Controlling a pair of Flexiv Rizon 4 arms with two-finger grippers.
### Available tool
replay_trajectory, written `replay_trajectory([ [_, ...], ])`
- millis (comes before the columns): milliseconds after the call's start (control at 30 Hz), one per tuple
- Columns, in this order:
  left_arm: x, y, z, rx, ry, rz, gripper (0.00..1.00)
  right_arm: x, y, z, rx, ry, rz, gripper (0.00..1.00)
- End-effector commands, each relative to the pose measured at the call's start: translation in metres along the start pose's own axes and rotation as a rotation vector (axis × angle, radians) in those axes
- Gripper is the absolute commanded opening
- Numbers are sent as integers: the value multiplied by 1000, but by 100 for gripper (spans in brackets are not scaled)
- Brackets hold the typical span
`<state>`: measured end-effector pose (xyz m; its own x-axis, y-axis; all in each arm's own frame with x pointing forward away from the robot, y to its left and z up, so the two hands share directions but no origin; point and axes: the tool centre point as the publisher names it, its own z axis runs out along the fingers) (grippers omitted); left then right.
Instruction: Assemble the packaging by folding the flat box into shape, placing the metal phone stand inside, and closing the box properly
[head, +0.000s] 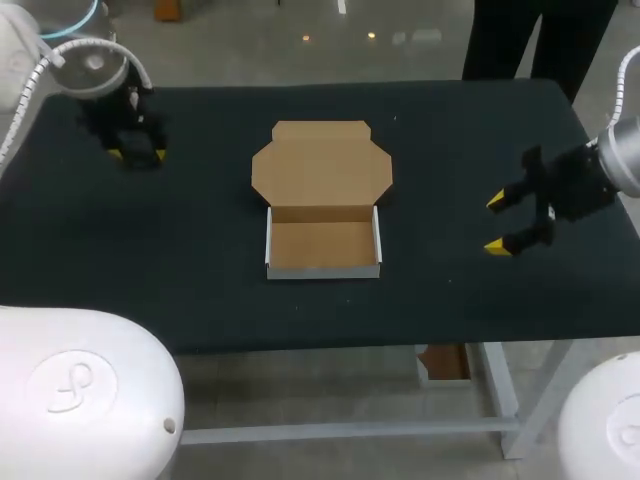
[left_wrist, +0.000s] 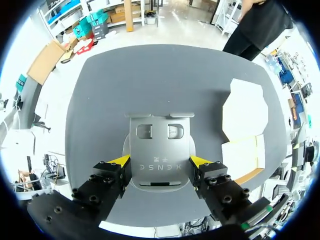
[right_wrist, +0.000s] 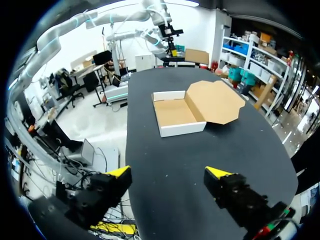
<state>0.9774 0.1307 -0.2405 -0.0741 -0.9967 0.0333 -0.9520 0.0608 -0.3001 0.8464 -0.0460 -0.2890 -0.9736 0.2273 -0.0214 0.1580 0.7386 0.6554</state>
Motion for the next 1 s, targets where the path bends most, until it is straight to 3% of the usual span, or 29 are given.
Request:
replay_trajectory([
  [33,14,12,-10,7,-17,21,0,0,-1,-1,-6,4,-2,100],
  [500,77,38,-8,-6,-28,99,0,0,-1,-1,-6,4,-2,100],
  [1000,135,47,9,-26,-17,166,0,0,-1,-1,-6,4,-2,100],
])
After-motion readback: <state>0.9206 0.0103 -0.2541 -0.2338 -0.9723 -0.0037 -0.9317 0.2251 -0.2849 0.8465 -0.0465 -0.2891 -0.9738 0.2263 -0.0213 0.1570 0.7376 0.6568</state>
